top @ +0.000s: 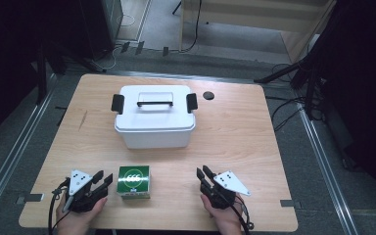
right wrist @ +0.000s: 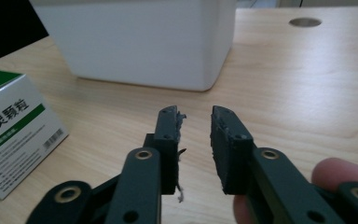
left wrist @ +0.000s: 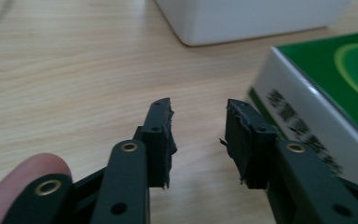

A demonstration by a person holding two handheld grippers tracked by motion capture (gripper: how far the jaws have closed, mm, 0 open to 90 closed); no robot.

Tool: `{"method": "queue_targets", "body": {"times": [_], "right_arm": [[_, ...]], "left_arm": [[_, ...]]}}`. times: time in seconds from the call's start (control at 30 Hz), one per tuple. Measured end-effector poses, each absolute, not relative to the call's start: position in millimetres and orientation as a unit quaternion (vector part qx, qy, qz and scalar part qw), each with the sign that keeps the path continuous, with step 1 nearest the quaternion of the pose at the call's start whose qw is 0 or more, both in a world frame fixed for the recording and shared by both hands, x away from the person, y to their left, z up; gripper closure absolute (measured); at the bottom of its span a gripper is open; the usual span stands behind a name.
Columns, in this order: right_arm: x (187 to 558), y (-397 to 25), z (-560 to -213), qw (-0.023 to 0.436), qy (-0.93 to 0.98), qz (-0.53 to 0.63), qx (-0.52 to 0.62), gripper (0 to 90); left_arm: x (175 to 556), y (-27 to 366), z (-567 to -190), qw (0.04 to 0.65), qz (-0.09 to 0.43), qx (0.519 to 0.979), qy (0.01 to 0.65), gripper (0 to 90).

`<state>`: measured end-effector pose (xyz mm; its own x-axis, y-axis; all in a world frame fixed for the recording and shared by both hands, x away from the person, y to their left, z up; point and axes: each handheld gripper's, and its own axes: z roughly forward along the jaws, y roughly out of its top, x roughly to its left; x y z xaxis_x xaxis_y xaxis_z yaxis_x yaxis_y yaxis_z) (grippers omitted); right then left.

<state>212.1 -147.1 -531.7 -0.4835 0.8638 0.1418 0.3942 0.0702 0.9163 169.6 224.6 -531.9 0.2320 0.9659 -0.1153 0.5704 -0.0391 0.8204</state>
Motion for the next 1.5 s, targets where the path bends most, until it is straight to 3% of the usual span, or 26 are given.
{"method": "queue_targets", "body": {"times": [0.23, 0.37, 0.67, 0.87, 1.3, 1.5], "right_arm": [[207.8, -118.4, -536.6, 0.191, 0.716, 0.495, 0.453, 84.8], [204.2, -103.2, -538.6, 0.169, 0.735, 0.497, 0.428, 87.2], [194.3, -75.7, -540.2, 0.132, 0.759, 0.502, 0.393, 88.5], [189.5, -68.9, -541.3, 0.140, 0.765, 0.492, 0.392, 90.0], [204.9, -119.6, -532.5, 0.147, 0.746, 0.460, 0.458, 90.0], [202.6, -146.1, -531.5, 0.174, 0.745, 0.446, 0.465, 90.0]], "left_arm": [[167.5, 218.9, -530.9, 0.417, 0.207, 0.691, 0.553, 85.5], [168.2, 213.9, -530.2, 0.422, 0.201, 0.691, 0.551, 89.6], [169.7, 192.3, -533.6, 0.417, 0.193, 0.702, 0.544, 90.0], [168.5, 168.0, -535.5, 0.413, 0.197, 0.717, 0.525, 90.0], [194.0, 110.5, -531.0, 0.410, 0.175, 0.752, 0.486, 90.0], [211.3, 82.3, -530.0, 0.418, 0.155, 0.755, 0.481, 90.0]]}}
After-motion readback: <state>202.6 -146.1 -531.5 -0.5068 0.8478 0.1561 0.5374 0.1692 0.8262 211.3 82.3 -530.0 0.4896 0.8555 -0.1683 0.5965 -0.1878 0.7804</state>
